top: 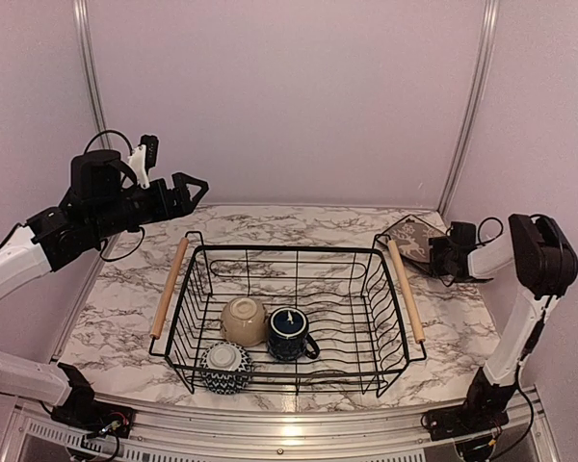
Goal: Unload the mixed dishes from the dish rack
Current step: Place the plate with another plate, then grab the cup from the dish rack.
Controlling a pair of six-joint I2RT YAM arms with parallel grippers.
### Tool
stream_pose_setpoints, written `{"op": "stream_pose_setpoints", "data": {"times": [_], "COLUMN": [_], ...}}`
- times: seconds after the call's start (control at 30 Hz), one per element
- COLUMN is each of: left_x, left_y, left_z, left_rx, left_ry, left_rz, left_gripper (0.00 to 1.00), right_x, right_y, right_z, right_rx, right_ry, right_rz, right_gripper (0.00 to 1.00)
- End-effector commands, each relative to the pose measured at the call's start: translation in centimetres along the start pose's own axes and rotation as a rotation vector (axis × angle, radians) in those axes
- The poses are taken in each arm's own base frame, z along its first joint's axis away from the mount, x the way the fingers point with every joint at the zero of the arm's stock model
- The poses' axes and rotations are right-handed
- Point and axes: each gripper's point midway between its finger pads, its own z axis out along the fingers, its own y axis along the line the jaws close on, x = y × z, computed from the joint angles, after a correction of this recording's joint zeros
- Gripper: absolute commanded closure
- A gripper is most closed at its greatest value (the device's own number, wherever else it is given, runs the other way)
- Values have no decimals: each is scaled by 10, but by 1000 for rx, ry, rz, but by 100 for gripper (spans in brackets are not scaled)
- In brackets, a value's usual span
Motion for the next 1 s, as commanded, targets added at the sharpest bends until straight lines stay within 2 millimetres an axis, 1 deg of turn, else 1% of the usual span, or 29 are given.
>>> {"op": "stream_pose_setpoints", "data": {"times": [0.0, 0.07, 0.1, 0.13, 0.23, 0.27, 0.37, 0.4, 0.43, 0.57, 0.7, 0.83, 0.9, 0.93, 0.97], "left_x": [2, 2, 2, 3, 3, 3, 3, 3, 3, 2, 2, 4, 5, 5, 4], "left_y": [-3, -3, -3, -3, -3, -3, -1, 0, 0, -1, 1, 1, 2, 2, 3], "left_z": [4, 4, 4, 4, 2, 1, -1, -2, -3, -6, -7, -7, -6, -5, -5], "left_rx": [18, 19, 18, 18, 16, 17, 8, 5, 3, 7, 1, -3, -5, -8, -10], "left_ry": [1, 2, 2, 4, 3, 1, -1, 0, 1, -1, -3, 8, 11, 11, 11], "left_rz": [2, 4, 4, 5, 7, 8, 13, 14, 15, 17, 19, 20, 22, 23, 24], "left_gripper": [1, 1, 1, 1, 1, 1, 1, 1, 1, 1, 1, 1, 1, 1, 1], "right_x": [-4, -3, 3, 5, 9, 9, 8, 8, 8, 12, 12, 12, 13, 18, 24], "right_y": [6, -3, -6, -7, -7, -7, -4, -4, -3, -9, -10, 5, 33, 49, 67], "right_z": [-9, -10, -10, -10, -12, -14, -21, -23, -25, -35, -53, -75, -93, -102, -114], "right_rx": [70, 124, 145, 162, 185, 189, 205, 207, 209, 229, 236, 196, 115, 61, 1], "right_ry": [3, 15, 48, 61, 87, 90, 92, 93, 94, 127, 134, 143, 136, 146, 148], "right_rz": [-35, -23, -21, -22, -30, -32, -45, -54, -65, -112, -195, -394, -560, -709, -821], "right_gripper": [39, 34, 29, 27, 24, 19, 15, 7, 2, 1, 2, 2, 1, 1, 1]}}
